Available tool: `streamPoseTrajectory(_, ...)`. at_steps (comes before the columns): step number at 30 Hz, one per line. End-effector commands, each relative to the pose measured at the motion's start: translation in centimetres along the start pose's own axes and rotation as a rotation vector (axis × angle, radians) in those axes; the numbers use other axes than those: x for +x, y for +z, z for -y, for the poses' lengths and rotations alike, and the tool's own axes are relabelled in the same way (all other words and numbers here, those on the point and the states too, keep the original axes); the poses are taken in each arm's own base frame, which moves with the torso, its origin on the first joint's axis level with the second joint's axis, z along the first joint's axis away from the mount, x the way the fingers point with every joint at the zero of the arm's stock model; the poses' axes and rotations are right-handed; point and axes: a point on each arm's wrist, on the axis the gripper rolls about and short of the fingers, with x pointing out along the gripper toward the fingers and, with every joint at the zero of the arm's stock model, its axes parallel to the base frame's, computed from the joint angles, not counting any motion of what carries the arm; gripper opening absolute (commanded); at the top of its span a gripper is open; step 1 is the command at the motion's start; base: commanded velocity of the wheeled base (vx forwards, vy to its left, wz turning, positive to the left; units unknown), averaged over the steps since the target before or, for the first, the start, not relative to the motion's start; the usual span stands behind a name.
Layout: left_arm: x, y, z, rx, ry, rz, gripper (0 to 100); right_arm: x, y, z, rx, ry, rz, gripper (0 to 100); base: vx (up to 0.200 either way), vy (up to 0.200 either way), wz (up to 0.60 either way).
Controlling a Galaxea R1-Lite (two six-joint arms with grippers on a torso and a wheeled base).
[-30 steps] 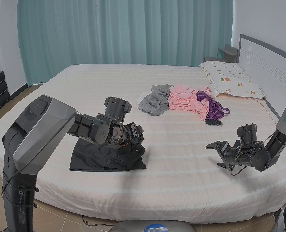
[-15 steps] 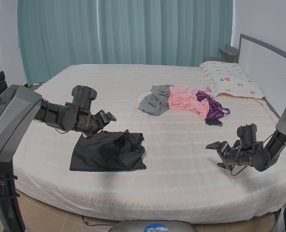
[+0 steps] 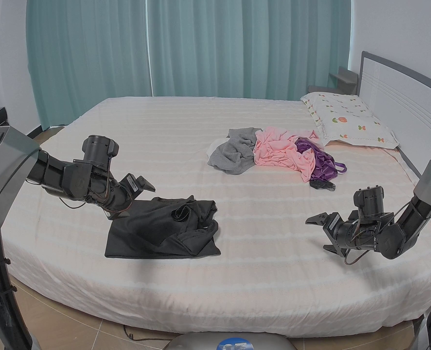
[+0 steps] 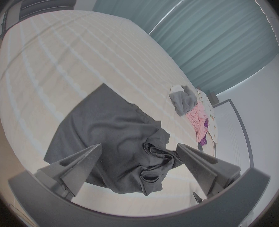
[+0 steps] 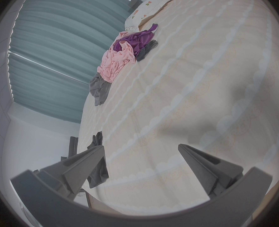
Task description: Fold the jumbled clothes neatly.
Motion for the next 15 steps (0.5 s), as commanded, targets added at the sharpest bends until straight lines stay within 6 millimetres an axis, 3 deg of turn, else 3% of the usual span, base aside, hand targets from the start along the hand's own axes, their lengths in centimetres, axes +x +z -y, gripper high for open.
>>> streamPoseTrajectory(1,-0.3,0.0,-0.8,-0.015,0.008,0.004,100,-0.1,0.0,-0.2,-0.005,0.008,0.004,100,0.000,0.200,0.00)
streamPoseTrajectory(9,0.1,-0.9,-2.7,-0.080,-0.053,-0.077,100,-0.4,-0.5,-2.7,-0.056,0.066,0.013,100,0.000,0.200,0.00)
streamPoseTrajectory(15,0.7,-1.1,-3.0,-0.101,-0.087,-0.096,100,-0.7,-1.1,-4.5,-0.092,0.076,0.010,100,0.000,0.200,0.00)
